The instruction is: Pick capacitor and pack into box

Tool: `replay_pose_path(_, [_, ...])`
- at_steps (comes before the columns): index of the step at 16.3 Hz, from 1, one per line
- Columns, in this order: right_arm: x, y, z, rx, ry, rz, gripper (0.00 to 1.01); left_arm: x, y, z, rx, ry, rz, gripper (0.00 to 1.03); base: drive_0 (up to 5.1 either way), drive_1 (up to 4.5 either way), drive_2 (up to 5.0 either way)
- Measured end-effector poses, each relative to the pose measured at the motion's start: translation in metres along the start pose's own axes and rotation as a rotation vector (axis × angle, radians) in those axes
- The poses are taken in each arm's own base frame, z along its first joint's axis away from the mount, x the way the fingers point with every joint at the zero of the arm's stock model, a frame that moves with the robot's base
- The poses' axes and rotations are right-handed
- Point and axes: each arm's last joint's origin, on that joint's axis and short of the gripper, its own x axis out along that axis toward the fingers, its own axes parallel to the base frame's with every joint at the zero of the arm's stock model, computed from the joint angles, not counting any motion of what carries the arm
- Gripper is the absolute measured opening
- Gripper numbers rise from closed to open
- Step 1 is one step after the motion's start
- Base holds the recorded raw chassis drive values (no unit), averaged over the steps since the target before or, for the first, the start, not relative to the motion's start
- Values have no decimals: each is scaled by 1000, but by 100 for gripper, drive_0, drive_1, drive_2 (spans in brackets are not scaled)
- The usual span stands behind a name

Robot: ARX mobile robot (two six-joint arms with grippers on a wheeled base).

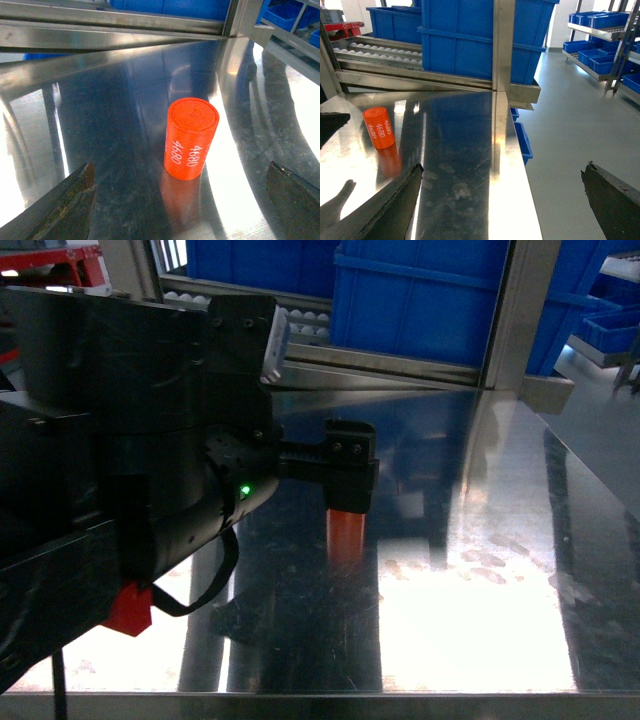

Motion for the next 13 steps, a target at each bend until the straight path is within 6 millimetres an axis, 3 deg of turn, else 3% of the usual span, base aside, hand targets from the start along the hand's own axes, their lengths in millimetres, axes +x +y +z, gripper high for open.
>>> replay_pose_path(4, [0, 0, 0, 0, 0, 0, 98, 46, -5, -10, -18, 58, -33, 98, 0, 0, 0])
replay_pose_path(11, [0, 0, 0, 0, 0, 0, 98, 102, -16, -35, -32, 136, -45, 98, 0, 0, 0])
replay_pose_path(12, [0, 0, 0, 0, 0, 0, 98, 107, -17, -37, -33, 133, -46, 95, 0, 0, 0])
replay_pose_path(13, [0, 0, 0, 0, 0, 0, 98, 111, -17, -37, -36, 130, -45, 84, 0, 0, 0])
